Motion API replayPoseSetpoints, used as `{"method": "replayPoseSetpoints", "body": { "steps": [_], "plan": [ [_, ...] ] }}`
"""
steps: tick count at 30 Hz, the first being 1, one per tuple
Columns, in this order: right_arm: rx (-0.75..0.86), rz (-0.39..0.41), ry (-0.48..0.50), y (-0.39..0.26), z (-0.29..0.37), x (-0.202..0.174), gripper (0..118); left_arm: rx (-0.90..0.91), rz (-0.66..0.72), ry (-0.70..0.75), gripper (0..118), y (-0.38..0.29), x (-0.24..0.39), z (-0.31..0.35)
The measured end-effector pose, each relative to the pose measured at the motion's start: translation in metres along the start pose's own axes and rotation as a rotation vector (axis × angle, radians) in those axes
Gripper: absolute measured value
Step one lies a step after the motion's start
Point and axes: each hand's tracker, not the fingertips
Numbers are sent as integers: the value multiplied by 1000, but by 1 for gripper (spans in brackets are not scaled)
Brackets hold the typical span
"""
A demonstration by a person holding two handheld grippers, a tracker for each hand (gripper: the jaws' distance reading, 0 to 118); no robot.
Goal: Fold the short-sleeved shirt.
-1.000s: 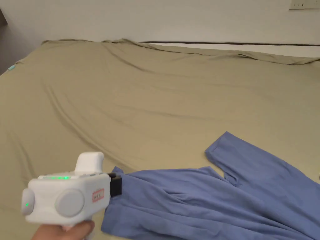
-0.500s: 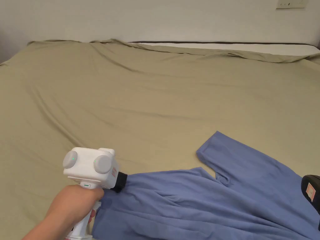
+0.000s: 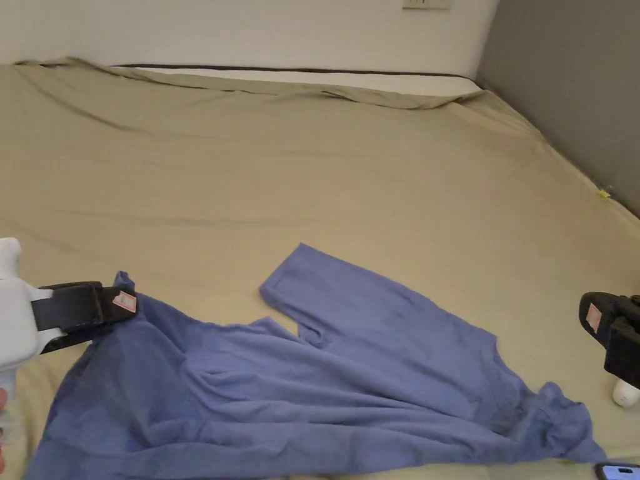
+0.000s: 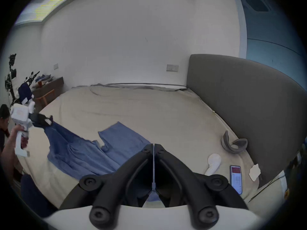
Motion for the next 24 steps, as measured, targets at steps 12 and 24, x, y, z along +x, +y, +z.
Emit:
{"method": "replayPoseSetpoints", "body": {
  "steps": [12,24],
  "plan": [
    [-775,-47,33,-69,-169,104,103,4,-15,18,9,-4,14,2],
    [-509,-75,198,-66,-124,44,12,109,159,-153,9,-27,-17,24]
  ]
}}
